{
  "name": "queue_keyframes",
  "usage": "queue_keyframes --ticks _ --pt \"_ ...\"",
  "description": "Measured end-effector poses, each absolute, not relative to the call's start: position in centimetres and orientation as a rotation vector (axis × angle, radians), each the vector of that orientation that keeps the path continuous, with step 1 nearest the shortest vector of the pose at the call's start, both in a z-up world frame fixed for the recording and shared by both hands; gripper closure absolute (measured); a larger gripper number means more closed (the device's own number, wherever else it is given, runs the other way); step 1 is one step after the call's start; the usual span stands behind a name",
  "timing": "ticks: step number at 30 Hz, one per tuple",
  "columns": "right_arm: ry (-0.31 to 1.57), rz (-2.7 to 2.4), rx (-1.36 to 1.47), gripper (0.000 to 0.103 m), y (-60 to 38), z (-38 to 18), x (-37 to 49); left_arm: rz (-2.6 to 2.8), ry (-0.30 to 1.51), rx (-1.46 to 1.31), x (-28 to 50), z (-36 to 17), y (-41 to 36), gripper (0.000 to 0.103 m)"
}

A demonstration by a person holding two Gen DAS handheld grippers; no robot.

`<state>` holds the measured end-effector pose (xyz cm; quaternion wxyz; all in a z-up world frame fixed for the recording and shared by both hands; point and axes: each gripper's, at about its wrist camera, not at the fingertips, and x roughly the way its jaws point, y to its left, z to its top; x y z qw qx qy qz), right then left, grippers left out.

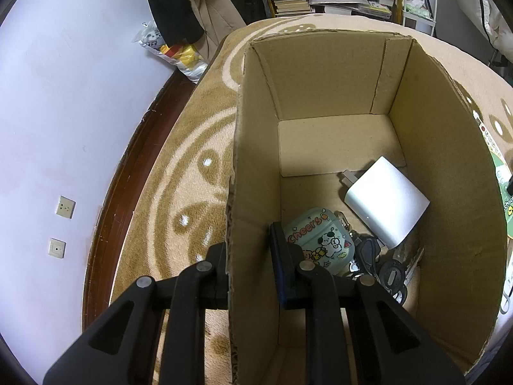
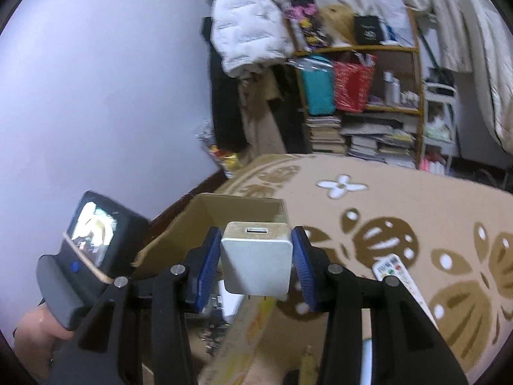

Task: Organize soft objects
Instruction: 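Lift the white square pad over the box and release it inside, then lower the right gripper onto the small tan tag and close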

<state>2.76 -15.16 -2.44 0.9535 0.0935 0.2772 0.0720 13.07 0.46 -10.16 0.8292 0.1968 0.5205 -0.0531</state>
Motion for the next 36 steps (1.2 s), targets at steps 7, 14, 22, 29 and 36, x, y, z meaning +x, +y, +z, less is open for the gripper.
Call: queue_keyframes --ticks 7,14,22,29,36 --pt "0.583 0.229 0.146 0.056 -12.4 -3.4 2.6 -0.114 1.106 0.415 13.1 -10.2 0.5 0.084" --pt "0.635 0.238 0.137 0.055 -11.8 -4.6 2.8 -0.114 1.106 0.414 13.1 -10.2 0.4 0.084" --pt "0.641 0.197 0.155 0.054 -13.0 -4.1 2.7 -0.112 1.105 0.421 13.0 -10.2 0.4 0.084" --pt "0.701 0.081 0.216 0.049 -16.5 -5.1 2.0 -0.113 1.108 0.42 13.1 -10.3 0.3 0.084" --pt "0.826 0.002 0.298 0.049 -19.5 -8.1 1.1 -0.113 1.108 0.42 13.2 -10.3 0.4 0.084"
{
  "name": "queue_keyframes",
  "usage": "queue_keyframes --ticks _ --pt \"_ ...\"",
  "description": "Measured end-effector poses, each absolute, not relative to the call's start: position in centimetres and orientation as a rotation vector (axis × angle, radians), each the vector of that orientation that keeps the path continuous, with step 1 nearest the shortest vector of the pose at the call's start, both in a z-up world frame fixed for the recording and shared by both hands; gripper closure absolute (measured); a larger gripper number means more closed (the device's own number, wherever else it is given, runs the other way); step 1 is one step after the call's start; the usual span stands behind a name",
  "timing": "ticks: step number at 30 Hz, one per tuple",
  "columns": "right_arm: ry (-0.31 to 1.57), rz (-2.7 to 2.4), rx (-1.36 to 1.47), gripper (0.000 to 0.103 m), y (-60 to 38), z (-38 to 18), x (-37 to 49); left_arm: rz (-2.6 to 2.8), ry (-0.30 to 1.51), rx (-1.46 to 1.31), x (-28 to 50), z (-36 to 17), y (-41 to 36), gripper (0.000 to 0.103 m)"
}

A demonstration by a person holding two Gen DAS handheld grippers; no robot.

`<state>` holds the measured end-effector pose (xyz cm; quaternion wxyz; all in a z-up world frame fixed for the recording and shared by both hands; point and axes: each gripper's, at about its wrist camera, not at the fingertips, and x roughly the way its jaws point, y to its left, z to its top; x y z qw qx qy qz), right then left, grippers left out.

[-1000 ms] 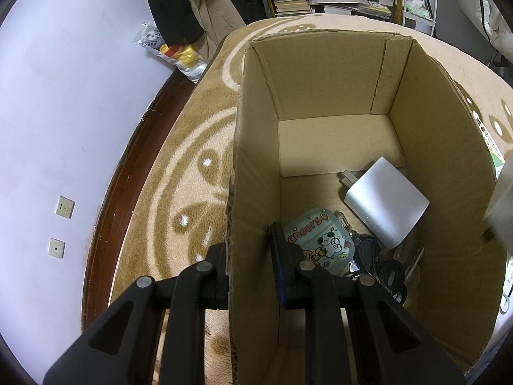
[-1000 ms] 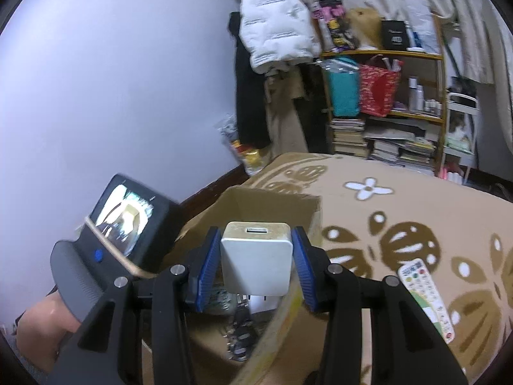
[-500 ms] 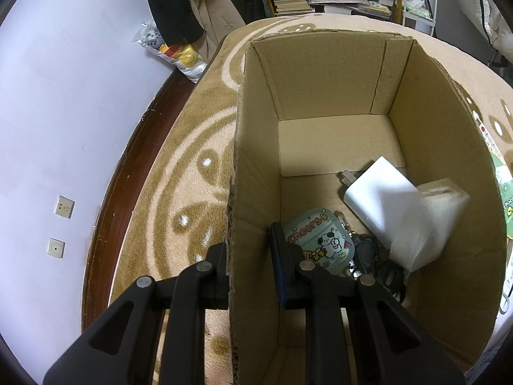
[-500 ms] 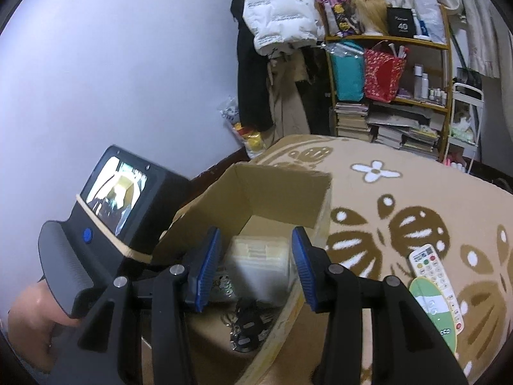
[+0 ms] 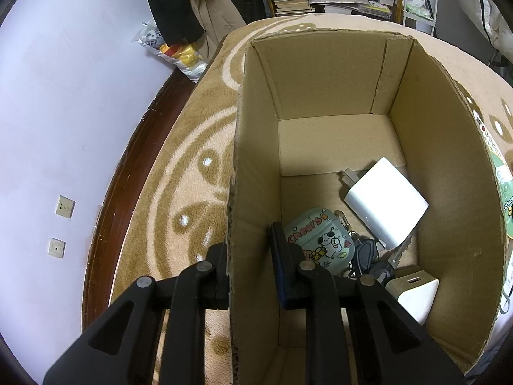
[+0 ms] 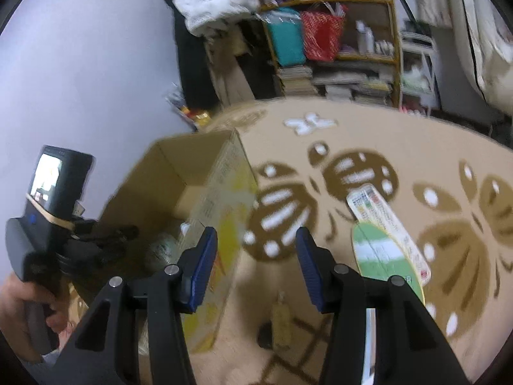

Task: Organize soft objects
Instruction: 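Lower the right gripper onto the small tan tag and close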

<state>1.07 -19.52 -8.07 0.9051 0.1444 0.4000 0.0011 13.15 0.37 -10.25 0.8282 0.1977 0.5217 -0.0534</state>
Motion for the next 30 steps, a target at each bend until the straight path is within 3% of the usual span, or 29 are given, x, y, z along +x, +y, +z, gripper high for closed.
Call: queue_keyframes --ticks 6,12,15,19,30 --pt "0.944 -0.008 0.304 0.051 -19.4 -11.0 0.7 -0.114 1.108 0.419 13.1 -10.3 0.4 0.084" --pt "1.064 -0.013 0.306 0.065 -19.4 -14.1 0.8 -0.113 1.108 0.419 13.2 -10.2 0.4 0.083" --pt "1.12 -0.005 0.329 0.088 -19.7 -15.2 1.0 -0.113 1.108 0.42 13.2 -10.2 0.4 0.083" --pt "1.1 -0.036 0.284 0.099 -19.7 -14.9 1.0 -0.113 1.109 0.418 13.2 -10.2 0.4 0.083" --pt "0.957 -0.04 0.254 0.099 -19.4 -11.5 0.6 -0.112 1.11 0.422 13.1 -10.4 0.4 0.083"
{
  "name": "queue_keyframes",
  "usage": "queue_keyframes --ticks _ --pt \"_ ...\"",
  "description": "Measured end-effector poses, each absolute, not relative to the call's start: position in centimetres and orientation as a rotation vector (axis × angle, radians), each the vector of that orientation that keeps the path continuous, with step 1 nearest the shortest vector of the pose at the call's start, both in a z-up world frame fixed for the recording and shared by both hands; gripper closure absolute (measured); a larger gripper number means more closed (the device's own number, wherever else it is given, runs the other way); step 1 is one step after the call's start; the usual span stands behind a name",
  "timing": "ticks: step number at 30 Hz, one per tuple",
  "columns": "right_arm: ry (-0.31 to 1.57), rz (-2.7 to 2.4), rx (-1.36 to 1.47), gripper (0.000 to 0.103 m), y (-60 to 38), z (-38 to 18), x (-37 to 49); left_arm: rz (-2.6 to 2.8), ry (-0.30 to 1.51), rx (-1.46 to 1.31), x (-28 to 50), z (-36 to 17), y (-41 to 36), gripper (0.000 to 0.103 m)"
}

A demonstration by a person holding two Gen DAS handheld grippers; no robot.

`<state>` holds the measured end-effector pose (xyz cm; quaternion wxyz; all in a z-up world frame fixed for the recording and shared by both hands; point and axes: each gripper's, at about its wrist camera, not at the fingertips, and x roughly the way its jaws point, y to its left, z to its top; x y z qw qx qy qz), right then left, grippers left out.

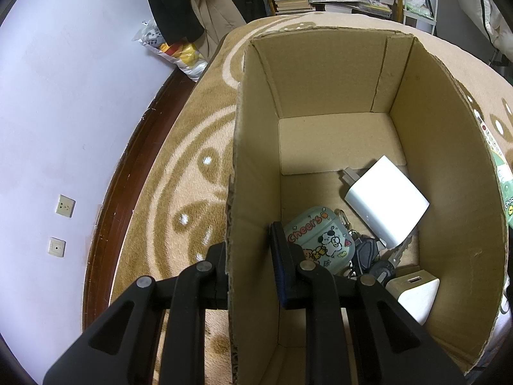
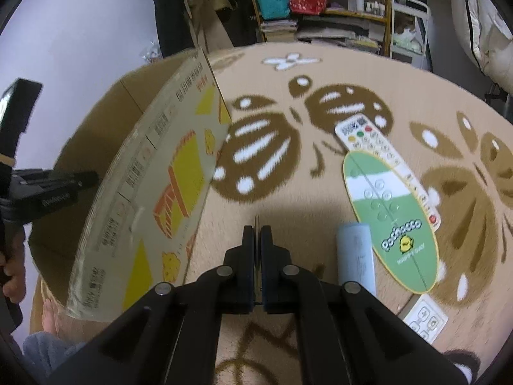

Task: Organize soft objects
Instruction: 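Lower the right gripper onto the small tan tag and close, then carry the tag over the box and release it inside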

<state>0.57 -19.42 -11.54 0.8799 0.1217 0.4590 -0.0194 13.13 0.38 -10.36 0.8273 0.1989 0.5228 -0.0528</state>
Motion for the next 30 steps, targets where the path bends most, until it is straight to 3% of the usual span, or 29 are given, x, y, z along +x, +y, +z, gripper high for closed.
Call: queue_keyframes --ticks 14,30 --pt "0.673 0.012 0.259 0.099 -18.4 -4.6 2.3 -0.109 1.116 0.427 13.0 -10.6 0.4 0.083" --pt "0.536 0.158 0.197 0.099 -14.6 2.0 4.9 -0.109 1.12 0.422 13.0 -10.6 0.3 0.083"
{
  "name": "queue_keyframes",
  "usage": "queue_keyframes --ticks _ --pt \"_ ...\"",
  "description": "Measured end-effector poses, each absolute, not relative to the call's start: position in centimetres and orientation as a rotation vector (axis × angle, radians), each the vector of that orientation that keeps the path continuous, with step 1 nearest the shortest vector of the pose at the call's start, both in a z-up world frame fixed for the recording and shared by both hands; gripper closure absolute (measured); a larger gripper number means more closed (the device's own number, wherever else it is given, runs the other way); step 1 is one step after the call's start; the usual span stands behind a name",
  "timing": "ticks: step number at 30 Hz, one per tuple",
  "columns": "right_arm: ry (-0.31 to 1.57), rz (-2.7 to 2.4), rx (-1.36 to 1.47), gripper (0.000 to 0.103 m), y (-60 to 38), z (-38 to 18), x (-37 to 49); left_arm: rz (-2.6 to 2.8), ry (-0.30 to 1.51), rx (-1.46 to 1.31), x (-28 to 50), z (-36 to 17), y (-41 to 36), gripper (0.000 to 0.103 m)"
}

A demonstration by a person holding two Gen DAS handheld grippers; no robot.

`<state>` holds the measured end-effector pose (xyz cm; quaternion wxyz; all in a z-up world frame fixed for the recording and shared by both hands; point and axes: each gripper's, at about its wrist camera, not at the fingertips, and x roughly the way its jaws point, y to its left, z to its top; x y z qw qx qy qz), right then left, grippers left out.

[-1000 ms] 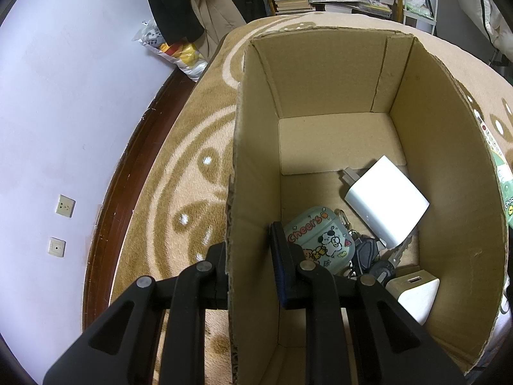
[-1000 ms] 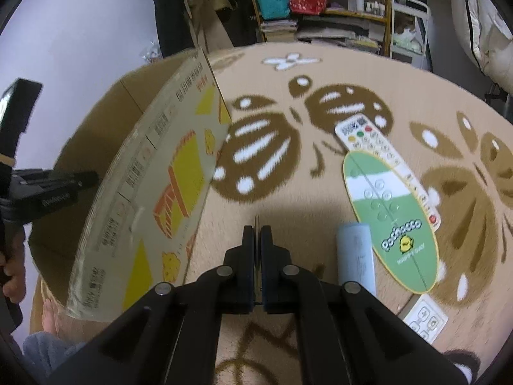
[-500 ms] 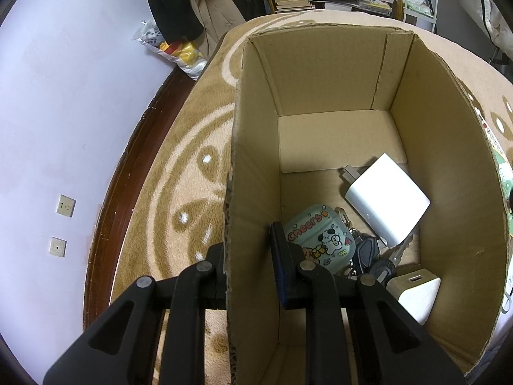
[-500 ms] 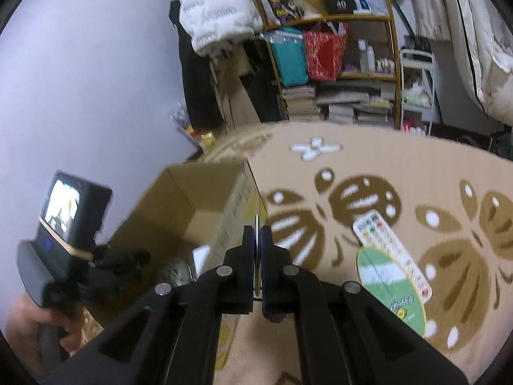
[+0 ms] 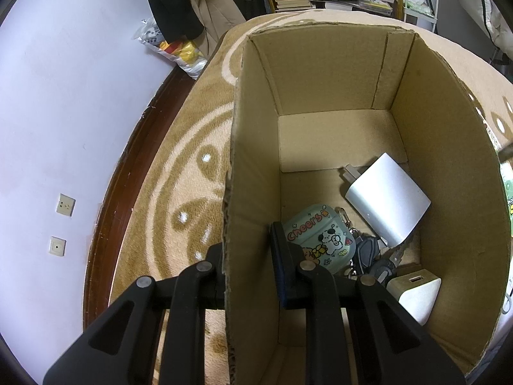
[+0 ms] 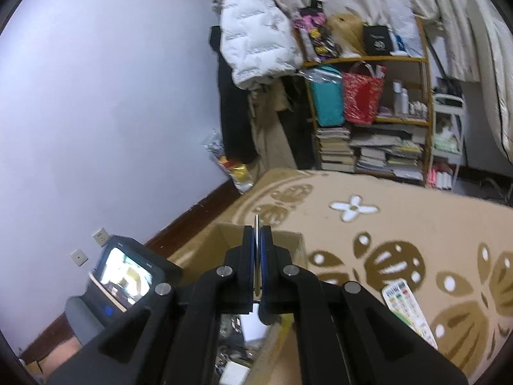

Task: Organize soft objects
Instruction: 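Carry the tag over the box and release it inside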

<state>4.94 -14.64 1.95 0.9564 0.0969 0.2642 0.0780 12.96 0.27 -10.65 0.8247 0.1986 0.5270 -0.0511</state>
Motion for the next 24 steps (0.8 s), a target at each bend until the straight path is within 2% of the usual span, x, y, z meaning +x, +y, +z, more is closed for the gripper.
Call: queue_keyframes --ticks 5,10,24 --pt "0.557 0.189 0.17 0.099 -12.6 1.7 5.7 -0.111 1.123 0.419 13.0 -10.6 0.4 0.083" --pt "0.619 0.181 0.2 0.099 -12.0 -0.8 6.1 -0.117 1.125 0.408 13.0 -10.5 0.6 0.083" --pt "0.693 0.113 0.319 0.099 -14.9 -5.5 5.5 -0.105 1.129 0.436 13.2 -10.8 0.1 0.083"
